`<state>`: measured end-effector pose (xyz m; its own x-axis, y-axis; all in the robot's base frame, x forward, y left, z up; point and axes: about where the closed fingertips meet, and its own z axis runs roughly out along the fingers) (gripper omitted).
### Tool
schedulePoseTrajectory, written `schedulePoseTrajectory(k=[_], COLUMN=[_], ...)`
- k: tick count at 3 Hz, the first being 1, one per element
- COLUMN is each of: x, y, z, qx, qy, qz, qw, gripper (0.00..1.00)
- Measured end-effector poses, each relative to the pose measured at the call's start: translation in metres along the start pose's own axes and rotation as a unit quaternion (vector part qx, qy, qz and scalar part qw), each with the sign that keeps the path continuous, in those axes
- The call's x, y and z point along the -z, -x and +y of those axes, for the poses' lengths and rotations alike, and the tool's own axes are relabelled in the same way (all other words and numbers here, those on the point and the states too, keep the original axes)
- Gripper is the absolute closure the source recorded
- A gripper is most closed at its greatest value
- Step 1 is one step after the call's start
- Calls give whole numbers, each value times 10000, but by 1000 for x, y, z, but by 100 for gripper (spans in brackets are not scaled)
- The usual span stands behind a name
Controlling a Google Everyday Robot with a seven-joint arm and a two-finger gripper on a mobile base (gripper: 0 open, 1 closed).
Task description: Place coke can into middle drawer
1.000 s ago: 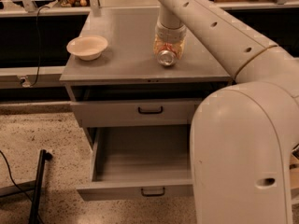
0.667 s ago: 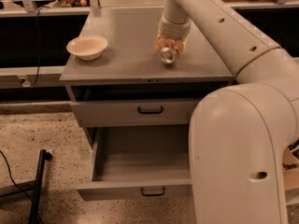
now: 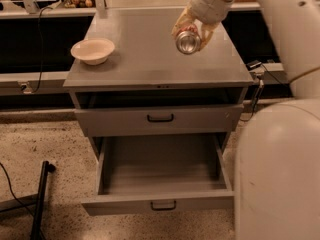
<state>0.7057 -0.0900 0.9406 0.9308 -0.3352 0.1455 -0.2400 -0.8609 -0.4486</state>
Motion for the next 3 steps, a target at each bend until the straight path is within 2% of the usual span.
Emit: schedulePoseTrajectory(k=[1,2,3], x=[30,31,28], y=[41,42,40], z=[35,65,63], qx=[-822,-1317,-1322], qy=[-550,-564,-605], qz=[-523,-550,-533], qw=[9937,9882,9879], gripper=[100,100,100])
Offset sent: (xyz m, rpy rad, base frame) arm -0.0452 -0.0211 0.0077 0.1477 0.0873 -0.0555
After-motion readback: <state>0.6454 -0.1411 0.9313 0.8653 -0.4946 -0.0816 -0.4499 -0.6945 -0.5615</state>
